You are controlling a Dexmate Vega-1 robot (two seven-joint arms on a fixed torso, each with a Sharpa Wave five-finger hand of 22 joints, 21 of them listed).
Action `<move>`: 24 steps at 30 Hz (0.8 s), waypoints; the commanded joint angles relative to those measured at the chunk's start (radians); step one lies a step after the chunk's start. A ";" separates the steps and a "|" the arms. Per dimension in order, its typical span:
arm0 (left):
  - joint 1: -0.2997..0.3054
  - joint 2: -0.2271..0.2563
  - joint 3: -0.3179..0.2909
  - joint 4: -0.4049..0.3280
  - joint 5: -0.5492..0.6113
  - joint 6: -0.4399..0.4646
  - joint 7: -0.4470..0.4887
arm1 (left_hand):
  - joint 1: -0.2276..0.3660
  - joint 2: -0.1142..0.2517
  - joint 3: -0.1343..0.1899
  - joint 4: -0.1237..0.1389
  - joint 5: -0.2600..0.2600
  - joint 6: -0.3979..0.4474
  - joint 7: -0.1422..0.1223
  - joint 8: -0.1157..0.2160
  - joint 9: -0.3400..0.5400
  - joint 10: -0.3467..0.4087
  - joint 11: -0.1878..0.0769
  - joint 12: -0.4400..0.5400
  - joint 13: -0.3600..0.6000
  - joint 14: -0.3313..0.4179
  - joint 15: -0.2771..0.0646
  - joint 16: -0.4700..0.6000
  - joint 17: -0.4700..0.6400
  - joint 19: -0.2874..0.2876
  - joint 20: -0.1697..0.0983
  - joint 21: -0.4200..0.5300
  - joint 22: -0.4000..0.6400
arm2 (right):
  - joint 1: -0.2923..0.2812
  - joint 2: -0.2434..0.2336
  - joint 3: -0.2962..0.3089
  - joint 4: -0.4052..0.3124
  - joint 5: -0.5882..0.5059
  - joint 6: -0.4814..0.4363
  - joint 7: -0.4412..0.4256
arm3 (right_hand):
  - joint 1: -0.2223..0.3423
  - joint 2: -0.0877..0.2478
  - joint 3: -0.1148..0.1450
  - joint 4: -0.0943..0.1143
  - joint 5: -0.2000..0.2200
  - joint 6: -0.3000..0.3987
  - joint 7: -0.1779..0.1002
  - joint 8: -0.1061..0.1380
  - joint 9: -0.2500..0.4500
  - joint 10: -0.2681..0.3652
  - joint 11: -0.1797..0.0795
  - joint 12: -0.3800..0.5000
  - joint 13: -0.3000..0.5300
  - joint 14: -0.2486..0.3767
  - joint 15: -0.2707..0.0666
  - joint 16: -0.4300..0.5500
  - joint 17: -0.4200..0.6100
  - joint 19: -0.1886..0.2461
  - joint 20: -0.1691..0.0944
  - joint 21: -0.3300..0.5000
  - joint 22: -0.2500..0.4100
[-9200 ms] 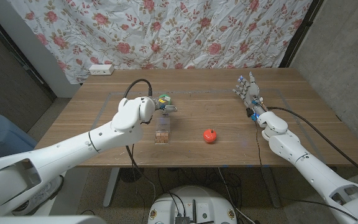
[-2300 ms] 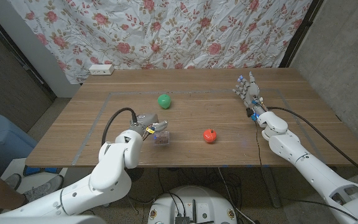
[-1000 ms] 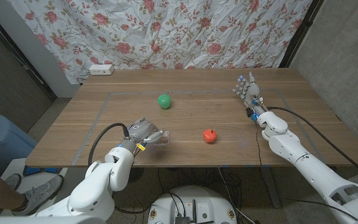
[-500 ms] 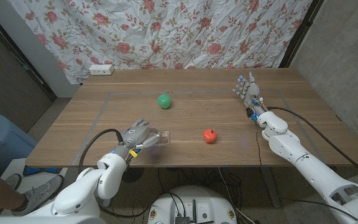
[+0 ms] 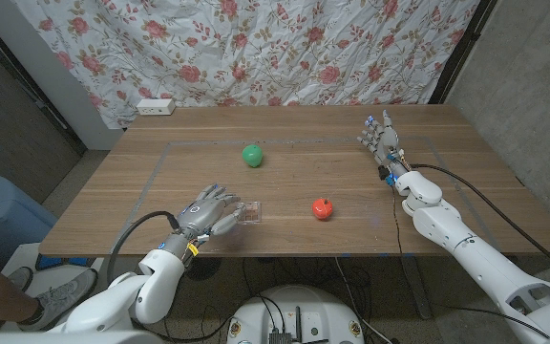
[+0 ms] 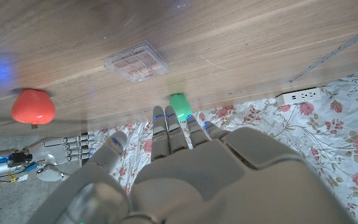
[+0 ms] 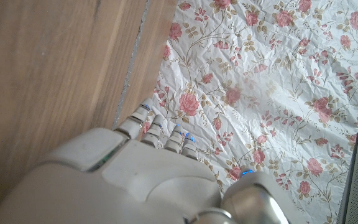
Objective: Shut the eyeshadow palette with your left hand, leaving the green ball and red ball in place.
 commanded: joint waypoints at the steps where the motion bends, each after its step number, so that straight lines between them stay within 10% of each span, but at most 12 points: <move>1: 0.089 0.001 -0.059 0.098 -0.040 -0.129 0.119 | -0.011 0.033 -0.007 0.019 0.004 -0.043 -0.007 -0.003 0.000 -0.042 -0.009 -0.005 0.001 -0.016 -0.001 0.005 0.003 -0.014 -0.007 0.007 0.002 | 0.000 0.000 0.000 0.000 0.000 0.000 0.000 | 0.000 0.098 0.000 0.006 0.004 0.002 -0.010 0.005 0.005 -0.001 -0.008 0.005 0.001 -0.005 -0.118 0.006 0.004 0.004 0.000 0.006 0.003; 24: 0.031 0.031 -0.005 0.200 0.018 -0.248 0.090 | -0.026 0.080 -0.078 0.078 0.012 -0.229 -0.037 0.000 0.002 -0.225 -0.027 -0.001 0.001 -0.182 -0.016 0.002 0.013 -0.128 -0.017 0.002 0.007 | 0.000 0.000 0.000 0.000 0.000 0.000 0.000 | 0.000 0.098 0.000 0.006 0.004 0.001 -0.008 0.005 0.005 -0.001 -0.008 0.005 0.001 -0.004 -0.117 0.006 0.004 0.004 0.000 0.006 0.003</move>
